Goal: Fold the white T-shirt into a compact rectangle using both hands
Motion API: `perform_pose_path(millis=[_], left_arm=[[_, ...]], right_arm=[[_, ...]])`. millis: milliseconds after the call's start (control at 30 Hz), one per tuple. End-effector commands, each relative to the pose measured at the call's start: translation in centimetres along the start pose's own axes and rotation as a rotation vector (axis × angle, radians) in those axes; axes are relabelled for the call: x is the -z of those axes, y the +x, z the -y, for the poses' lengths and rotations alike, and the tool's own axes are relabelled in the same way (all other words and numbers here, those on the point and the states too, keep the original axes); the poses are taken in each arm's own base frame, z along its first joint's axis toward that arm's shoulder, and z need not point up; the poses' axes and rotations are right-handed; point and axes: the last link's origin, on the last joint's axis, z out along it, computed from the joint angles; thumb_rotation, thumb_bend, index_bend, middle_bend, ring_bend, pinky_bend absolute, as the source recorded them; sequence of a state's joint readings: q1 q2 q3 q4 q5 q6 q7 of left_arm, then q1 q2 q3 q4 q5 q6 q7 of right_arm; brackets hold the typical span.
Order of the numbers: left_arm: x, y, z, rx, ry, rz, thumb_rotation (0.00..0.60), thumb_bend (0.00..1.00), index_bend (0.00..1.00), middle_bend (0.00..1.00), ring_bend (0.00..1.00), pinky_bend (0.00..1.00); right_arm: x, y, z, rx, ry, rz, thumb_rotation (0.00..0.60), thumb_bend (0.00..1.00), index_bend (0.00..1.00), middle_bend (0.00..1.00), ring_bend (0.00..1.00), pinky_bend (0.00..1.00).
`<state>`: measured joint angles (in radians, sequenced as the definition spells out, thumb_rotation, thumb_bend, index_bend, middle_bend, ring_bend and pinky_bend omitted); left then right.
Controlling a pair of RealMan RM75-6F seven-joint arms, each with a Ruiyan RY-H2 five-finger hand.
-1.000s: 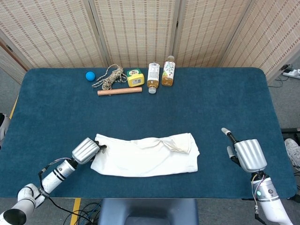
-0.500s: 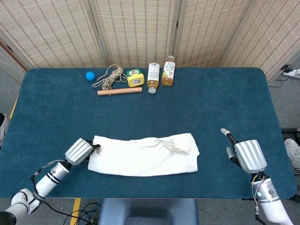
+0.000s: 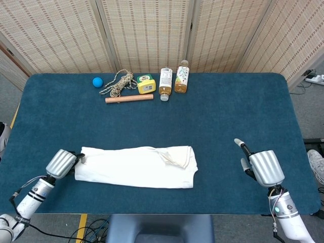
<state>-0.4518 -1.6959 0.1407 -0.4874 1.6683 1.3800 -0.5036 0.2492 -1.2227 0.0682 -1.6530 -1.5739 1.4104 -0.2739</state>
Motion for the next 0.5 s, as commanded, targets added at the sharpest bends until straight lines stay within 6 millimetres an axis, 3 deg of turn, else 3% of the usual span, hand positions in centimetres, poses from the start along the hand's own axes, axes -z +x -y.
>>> perform_pose_path(millis=[33,233,367,500], left_arm=[[0.8,0.2,1.5,-0.023,0.048,0.013,0.600,0.58,0.60,0.83,0.73,0.86],[1.7,1.0,3.7,-0.054,0.115,0.026,0.600,0.58,0.60,0.83,0.73,0.86],[1.4,1.8,3.3,-0.018,0.111,0.006,0.600,0.58,0.60,0.83,0.73,0.85],[0.0,3.2,1.4,0.029,0.092,-0.009,0.600,0.58,0.60,0.83,0.73,0.85]], right_arm=[[0.0,0.0,0.0,-0.002,0.001,0.001,0.600,0.53,0.15,0.83,0.92,1.00],[-0.1,-0.1,0.0,-0.010,0.005,-0.003,0.600,0.53,0.15,0.83,0.92,1.00],[-0.1,0.0,-0.2,-0.013,0.004,-0.009,0.600,0.53,0.15,0.83,0.92,1.00],[0.0,0.1,-0.5,-0.018,-0.002,-0.015,0.600,0.53,0.15,0.83,0.92,1.00]])
